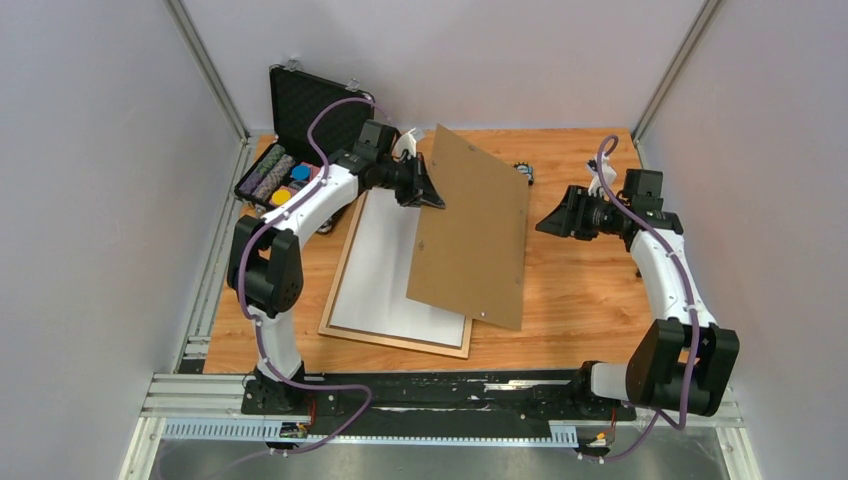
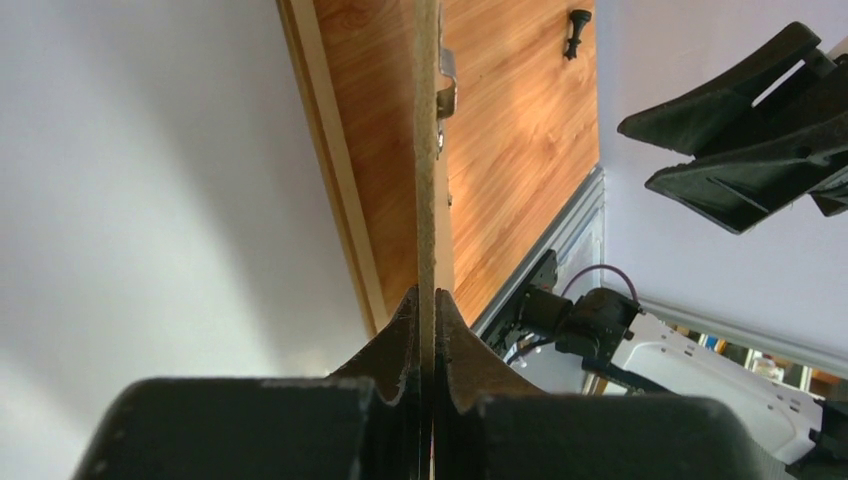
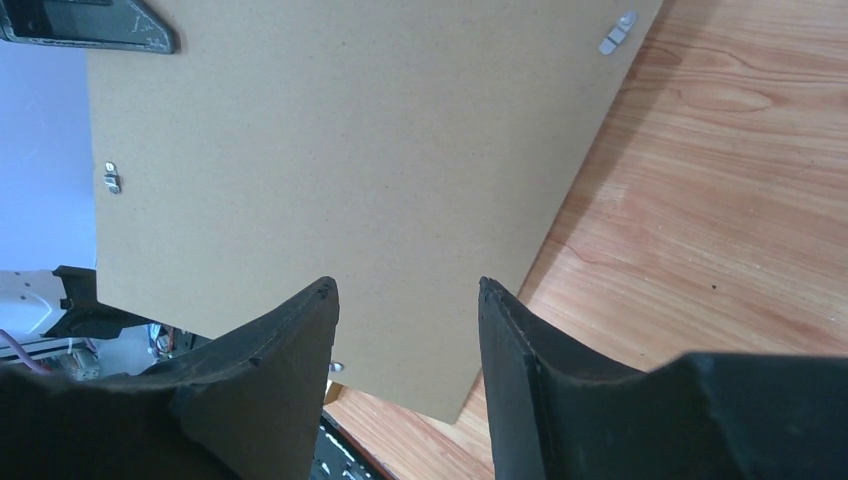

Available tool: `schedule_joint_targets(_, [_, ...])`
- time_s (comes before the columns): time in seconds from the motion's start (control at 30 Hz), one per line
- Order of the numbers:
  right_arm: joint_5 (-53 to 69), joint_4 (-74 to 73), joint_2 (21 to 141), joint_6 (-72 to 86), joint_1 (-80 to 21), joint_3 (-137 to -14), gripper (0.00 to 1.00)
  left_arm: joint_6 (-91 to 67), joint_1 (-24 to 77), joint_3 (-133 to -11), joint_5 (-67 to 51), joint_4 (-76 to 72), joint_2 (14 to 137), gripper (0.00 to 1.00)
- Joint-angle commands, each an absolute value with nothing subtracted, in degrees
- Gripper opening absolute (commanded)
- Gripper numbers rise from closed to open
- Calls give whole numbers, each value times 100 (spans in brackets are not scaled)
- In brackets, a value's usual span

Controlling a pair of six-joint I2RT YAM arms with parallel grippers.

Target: Put the photo into the frame

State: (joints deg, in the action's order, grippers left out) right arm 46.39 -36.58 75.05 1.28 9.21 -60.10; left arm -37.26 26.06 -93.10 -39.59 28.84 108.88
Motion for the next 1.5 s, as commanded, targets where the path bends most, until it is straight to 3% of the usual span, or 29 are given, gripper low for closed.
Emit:
schedule_joint_targets(0.0, [4663, -3282, 7556, -35, 967, -5954, 52, -2878, 2451, -9383, -4381, 2937, 10701, 0])
schedule_joint_targets(0.77, [4206, -2160, 8019, 691, 914, -5502, 52, -2008, 940, -9260, -6437, 3953, 9640, 0])
schedule_joint_targets(1.47, [3149, -1328, 10066, 1278, -1153, -6272, 50, -152, -138, -9558, -6880, 6324, 9064, 0])
